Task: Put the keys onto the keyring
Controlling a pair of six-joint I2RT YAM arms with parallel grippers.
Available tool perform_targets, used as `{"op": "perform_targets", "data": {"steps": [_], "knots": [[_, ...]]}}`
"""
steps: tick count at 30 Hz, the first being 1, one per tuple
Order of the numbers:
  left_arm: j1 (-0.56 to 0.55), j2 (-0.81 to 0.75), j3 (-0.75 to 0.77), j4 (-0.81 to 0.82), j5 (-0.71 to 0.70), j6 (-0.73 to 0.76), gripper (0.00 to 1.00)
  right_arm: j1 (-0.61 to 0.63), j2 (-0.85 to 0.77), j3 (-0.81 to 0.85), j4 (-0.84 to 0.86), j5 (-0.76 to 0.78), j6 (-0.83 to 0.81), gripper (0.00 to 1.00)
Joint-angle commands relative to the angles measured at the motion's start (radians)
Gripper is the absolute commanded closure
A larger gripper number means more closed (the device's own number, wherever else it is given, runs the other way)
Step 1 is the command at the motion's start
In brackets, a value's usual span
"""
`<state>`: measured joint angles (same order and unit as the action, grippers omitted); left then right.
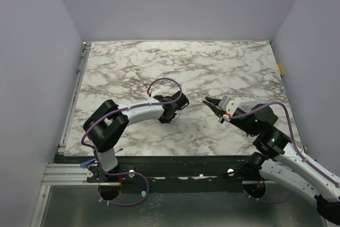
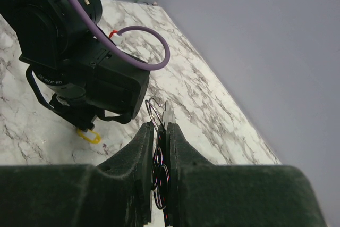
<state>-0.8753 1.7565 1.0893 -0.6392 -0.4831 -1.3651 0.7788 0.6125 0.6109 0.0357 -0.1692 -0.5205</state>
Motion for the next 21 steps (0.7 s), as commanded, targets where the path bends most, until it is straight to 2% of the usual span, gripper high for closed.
{"op": "perform_targets", "data": {"steps": [1,12,16,21], "knots": [[-0.013,0.006,0.005,-0.002,0.001,-0.002,0.78,0.007,-0.01,-0.005,0.041,0.006,-0.001,0.99],[-0.023,-0.025,-0.035,-0.006,-0.014,-0.009,1.0,0.008,-0.001,0.002,0.033,0.0,-0.003,0.99],[-0.026,-0.043,-0.039,-0.008,-0.024,0.005,1.0,0.008,0.001,0.007,0.026,-0.002,-0.004,0.99],[-0.028,-0.064,-0.022,-0.008,-0.032,0.097,1.0,0.015,0.004,0.007,0.023,0.002,-0.007,0.99]]}}
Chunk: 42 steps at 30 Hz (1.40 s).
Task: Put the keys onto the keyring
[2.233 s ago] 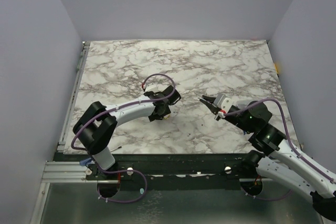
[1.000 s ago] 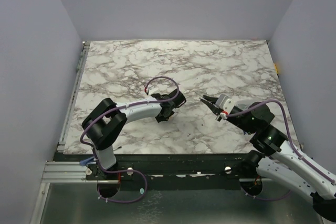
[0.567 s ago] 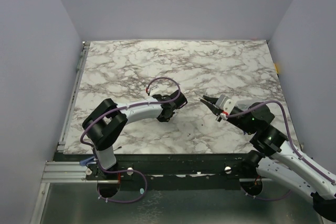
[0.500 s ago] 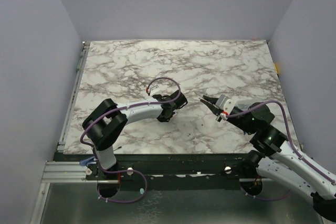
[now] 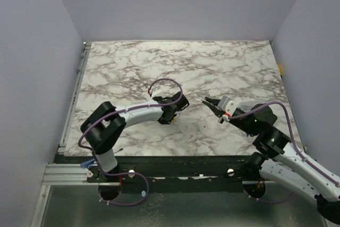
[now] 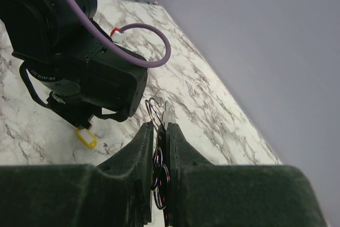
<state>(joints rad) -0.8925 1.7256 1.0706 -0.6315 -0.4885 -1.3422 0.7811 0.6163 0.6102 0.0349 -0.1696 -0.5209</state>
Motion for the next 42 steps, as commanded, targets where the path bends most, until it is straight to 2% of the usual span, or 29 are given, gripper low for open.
{"op": "perform_targets", "data": {"steps": [1,6,14,19,24,30,36,42], "knots": [[-0.012,-0.038,-0.004,-0.016,-0.03,0.09,1.0,0.013,0.002,0.009,0.023,0.001,-0.007,0.99],[-0.012,-0.095,-0.051,-0.005,-0.057,0.113,1.0,0.014,0.009,0.01,0.025,-0.002,-0.007,0.99],[-0.013,-0.231,-0.153,0.138,-0.039,0.249,1.0,0.015,0.027,0.018,0.022,-0.016,0.0,0.99],[-0.014,-0.295,-0.187,0.224,-0.006,0.394,1.0,0.015,0.048,0.032,0.014,-0.03,0.007,0.99],[-0.002,-0.372,-0.186,0.278,0.011,0.598,1.0,0.015,0.069,0.052,0.006,-0.034,0.012,0.99],[0.006,-0.433,-0.196,0.393,0.116,0.883,1.0,0.015,0.1,0.062,0.009,-0.032,0.009,0.99],[0.022,-0.417,-0.198,0.444,0.307,1.036,1.0,0.015,0.116,0.075,-0.005,-0.018,0.009,0.99],[0.034,-0.449,-0.184,0.43,0.363,1.136,1.0,0.015,0.151,0.102,-0.033,0.006,0.004,0.99]]}}
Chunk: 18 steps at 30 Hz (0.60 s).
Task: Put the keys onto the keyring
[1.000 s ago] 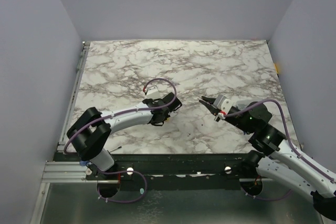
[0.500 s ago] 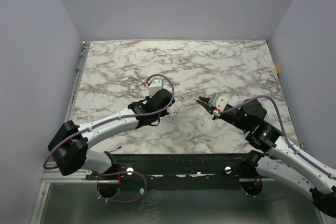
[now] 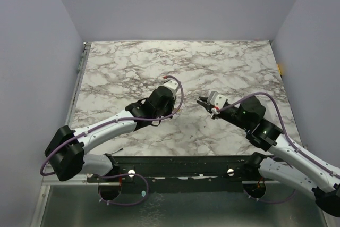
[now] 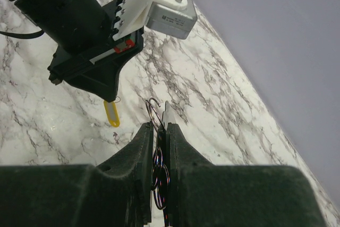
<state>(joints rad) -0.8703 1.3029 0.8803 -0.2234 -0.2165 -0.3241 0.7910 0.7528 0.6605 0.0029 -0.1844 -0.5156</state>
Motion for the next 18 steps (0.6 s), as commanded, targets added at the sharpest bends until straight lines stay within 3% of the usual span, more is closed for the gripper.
{"op": "perform_targets", "data": {"steps": [1,6,8,14,18], "knots": [[0.01,-0.031,0.008,0.024,0.08,0.122,1.0,0.005,0.021,0.053,-0.001,0.022,-0.001,0.99],[0.012,-0.052,0.022,-0.02,0.006,0.164,1.0,0.005,0.058,0.069,-0.001,0.035,0.002,0.99],[0.012,-0.079,0.041,-0.056,0.051,0.185,1.0,0.005,0.073,0.08,-0.031,0.044,0.007,0.99],[0.015,-0.119,0.172,-0.184,0.282,0.243,1.0,0.005,0.113,0.114,-0.052,0.08,-0.014,0.99],[0.016,-0.121,0.287,-0.299,0.622,0.345,1.0,0.005,0.139,0.159,-0.099,0.11,-0.058,0.99]]}}
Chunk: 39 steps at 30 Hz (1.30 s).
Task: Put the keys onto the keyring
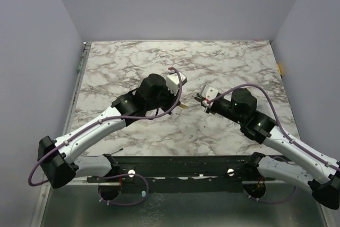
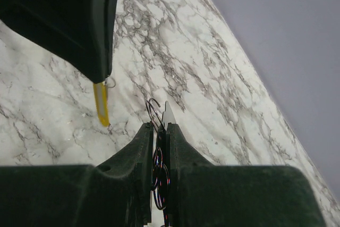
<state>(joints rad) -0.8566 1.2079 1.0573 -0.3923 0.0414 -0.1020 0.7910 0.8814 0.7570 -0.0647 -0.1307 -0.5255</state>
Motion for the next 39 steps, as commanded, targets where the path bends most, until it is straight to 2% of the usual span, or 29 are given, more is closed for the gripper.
{"op": "perform_targets", "data": {"steps": [1,4,9,18,24,30,39], "knots": [[0.003,-0.034,0.115,-0.15,0.41,0.164,1.0,0.005,0.013,0.069,-0.031,0.064,-0.062,0.99],[0.002,-0.052,0.105,-0.19,0.454,0.242,1.0,0.005,0.012,0.079,-0.025,0.08,-0.097,0.99],[0.002,-0.056,0.116,-0.212,0.497,0.278,1.0,0.005,0.014,0.098,-0.049,0.075,-0.113,0.99],[0.001,-0.023,0.233,-0.259,0.551,0.271,1.0,0.005,-0.017,0.063,-0.032,0.023,-0.171,0.99],[0.002,0.028,0.312,-0.315,0.615,0.264,1.0,0.005,-0.076,-0.036,0.088,-0.03,-0.25,0.99],[0.001,0.059,0.371,-0.317,0.709,0.209,1.0,0.005,-0.1,-0.077,0.097,-0.061,-0.323,0.99],[0.002,0.098,0.426,-0.358,0.728,0.202,1.0,0.005,-0.18,-0.131,0.124,-0.102,-0.336,0.99]]}}
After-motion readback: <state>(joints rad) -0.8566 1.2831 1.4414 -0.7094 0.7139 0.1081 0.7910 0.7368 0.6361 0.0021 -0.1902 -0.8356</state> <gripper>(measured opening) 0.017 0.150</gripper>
